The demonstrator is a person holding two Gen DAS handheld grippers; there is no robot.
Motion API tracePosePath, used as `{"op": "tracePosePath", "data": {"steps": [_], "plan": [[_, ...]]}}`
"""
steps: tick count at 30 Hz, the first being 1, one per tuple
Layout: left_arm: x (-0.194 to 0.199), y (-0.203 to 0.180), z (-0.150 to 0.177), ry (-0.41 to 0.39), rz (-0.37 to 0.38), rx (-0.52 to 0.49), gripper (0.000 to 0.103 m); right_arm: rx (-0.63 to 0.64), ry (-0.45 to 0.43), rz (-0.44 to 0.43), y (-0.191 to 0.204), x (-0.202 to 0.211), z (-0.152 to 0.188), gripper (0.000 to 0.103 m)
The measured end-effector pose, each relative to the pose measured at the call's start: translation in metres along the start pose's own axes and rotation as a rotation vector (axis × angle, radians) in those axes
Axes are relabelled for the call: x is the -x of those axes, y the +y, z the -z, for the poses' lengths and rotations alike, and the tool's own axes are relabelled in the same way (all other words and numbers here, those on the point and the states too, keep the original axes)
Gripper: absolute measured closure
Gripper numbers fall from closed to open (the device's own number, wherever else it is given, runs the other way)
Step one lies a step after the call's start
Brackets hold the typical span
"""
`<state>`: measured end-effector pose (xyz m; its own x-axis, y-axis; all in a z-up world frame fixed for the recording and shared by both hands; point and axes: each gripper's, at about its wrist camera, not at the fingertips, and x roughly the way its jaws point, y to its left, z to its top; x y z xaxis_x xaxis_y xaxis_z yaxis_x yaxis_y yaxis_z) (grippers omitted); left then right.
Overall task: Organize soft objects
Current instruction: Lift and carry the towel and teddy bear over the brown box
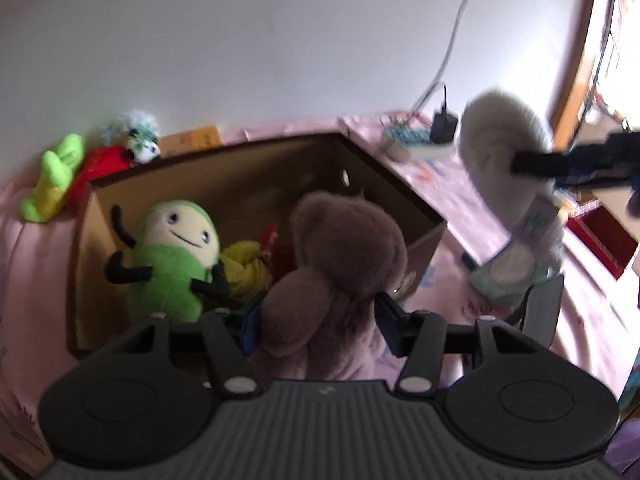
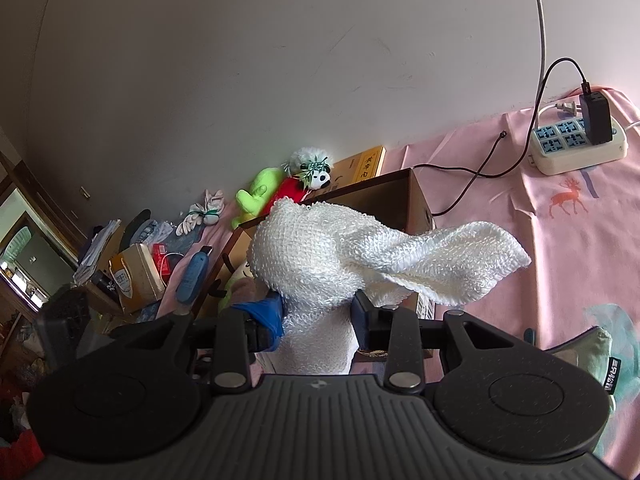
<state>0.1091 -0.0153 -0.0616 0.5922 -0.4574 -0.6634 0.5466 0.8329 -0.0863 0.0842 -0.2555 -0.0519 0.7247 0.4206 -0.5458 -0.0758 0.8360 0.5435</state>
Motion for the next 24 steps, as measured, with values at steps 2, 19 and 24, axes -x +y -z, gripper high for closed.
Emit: {"op": "tracePosePath", "data": {"steps": [2, 19, 24], "plan": [[-0.004, -0.004, 0.000, -0.011, -0.008, -0.026, 0.045, -0.001, -0.006, 0.001, 0.001, 0.003, 0.001, 0.086], [0.042, -0.012, -0.014, -0.140, -0.048, 0.160, 0.070, -0.005, -0.052, 0.019, 0.001, 0.020, 0.002, 0.085], [0.071, 0.000, -0.050, -0.252, -0.126, 0.169, 0.070, 0.049, -0.066, 0.011, 0.009, 0.015, -0.015, 0.085]]}}
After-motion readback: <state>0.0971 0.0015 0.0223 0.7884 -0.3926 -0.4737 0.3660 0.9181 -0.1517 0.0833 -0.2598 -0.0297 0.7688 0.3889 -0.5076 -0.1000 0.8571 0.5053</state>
